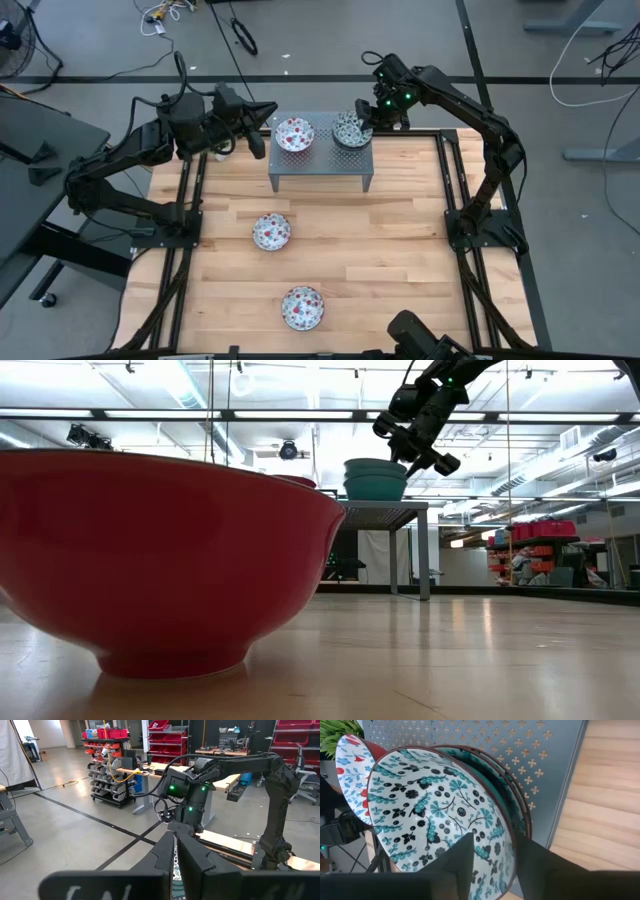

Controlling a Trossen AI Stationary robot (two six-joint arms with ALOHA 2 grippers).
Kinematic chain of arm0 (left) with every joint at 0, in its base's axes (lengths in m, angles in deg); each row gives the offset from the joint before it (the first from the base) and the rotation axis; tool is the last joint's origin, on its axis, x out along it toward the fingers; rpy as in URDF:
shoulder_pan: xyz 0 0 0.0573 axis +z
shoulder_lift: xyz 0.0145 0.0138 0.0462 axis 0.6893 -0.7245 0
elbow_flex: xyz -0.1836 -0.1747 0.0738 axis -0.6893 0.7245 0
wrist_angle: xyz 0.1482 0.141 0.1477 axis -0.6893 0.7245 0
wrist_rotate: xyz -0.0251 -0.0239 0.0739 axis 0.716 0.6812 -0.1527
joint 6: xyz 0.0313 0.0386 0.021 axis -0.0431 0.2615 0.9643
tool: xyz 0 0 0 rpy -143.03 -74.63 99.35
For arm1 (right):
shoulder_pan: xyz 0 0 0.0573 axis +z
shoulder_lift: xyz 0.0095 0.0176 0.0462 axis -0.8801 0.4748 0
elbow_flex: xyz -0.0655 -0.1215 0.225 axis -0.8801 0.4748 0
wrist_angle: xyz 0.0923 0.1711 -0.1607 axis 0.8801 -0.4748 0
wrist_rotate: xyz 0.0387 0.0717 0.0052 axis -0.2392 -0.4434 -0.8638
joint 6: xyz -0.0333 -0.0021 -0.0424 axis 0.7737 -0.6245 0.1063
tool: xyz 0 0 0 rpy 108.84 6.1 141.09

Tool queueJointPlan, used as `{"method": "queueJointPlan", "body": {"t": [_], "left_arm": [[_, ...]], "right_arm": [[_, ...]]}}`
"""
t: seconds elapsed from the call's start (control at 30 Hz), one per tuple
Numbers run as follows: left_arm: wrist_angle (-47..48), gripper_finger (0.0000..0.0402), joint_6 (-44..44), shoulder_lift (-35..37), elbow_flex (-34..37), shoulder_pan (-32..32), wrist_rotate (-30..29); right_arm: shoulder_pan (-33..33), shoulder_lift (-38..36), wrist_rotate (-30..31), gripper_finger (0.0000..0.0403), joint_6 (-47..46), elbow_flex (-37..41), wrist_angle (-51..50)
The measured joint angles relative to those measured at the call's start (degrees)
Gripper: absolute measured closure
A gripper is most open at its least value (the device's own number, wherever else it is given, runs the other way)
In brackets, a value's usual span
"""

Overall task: Pick & Place Mini bowls
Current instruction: Stack the top blue and white patterned bowl on top of the other blue and white patterned bowls on the shelf

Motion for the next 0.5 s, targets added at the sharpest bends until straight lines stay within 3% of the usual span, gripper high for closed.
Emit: {"method": "queueJointPlan", "body": {"t": [0.23,0.5], "left_arm": [[0.0,0.0374,0.0,0.0,0.0,0.0,0.0],[0.0,0.0374,0.0,0.0,0.0,0.0,0.0]], "right_arm": [[0.0,0.0,-1.3,0.0231,-0.1,0.0,0.4],[-0.1,0.0,-2.9,0.0225,-1.5,0.0,3.8]]}}
